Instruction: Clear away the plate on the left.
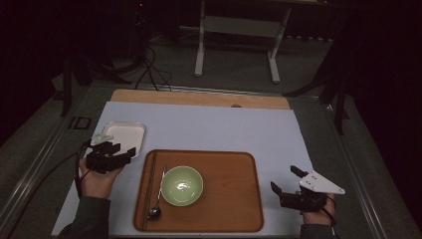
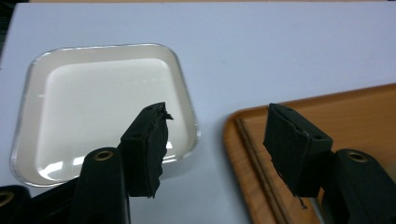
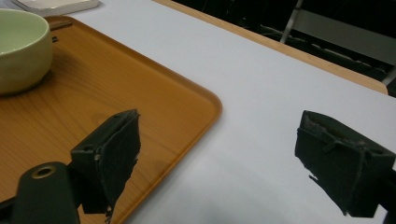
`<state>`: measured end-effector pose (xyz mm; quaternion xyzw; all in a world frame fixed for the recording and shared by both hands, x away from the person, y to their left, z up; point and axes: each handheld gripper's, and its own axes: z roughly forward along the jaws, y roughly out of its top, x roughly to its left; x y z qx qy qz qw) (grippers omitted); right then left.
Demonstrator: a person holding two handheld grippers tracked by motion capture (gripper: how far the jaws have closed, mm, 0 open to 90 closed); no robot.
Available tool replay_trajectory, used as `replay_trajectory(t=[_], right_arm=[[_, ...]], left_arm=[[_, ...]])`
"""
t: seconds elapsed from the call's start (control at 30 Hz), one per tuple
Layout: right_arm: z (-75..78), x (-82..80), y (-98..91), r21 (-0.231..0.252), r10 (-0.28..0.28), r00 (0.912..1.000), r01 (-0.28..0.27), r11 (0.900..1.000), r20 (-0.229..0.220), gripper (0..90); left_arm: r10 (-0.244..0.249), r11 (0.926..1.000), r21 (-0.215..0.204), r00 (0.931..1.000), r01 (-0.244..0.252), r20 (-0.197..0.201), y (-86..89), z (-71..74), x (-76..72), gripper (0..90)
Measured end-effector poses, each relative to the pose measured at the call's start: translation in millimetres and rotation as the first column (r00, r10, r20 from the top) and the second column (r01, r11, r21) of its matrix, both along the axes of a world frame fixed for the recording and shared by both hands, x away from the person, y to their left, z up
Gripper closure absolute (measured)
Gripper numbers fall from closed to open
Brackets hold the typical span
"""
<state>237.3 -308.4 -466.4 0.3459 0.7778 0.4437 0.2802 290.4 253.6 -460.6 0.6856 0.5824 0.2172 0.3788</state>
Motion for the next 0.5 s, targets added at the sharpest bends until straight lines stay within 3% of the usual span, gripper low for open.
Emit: replay_trajectory(t=[0.1, 0.17, 0.37, 0.5], right_arm=[[-0.2, 0.2, 0.0, 0.001, 0.0, 1.0, 0.0, 1.0, 0.0, 13.7], [-0.8, 0.7, 0.8, -0.002, 0.003, 1.0, -0.003, 1.0, -0.001, 13.7], [-1.0, 1.2, 2.4, -0.007, 0.007, 1.0, -0.007, 1.0, -0.003, 13.7], [-1.2, 1.3, 2.0, -0.006, 0.006, 1.0, -0.006, 1.0, -0.003, 13.7]], left_arm=[[0.015, 0.9999, 0.007, 0.9999, -0.015, 0.004, 5.5, 0.7, 2.1, 41.4], [0.048, 0.9981, 0.039, 0.9988, -0.048, 0.01, 15.5, 0.6, 6.9, 43.6], [0.105, 0.9914, 0.079, 0.9945, -0.104, -0.004, 36.1, -0.3, 17.4, 51.4], [0.155, 0.9788, 0.138, 0.9878, -0.151, -0.015, 53.9, -4.4, 30.4, 52.9]])
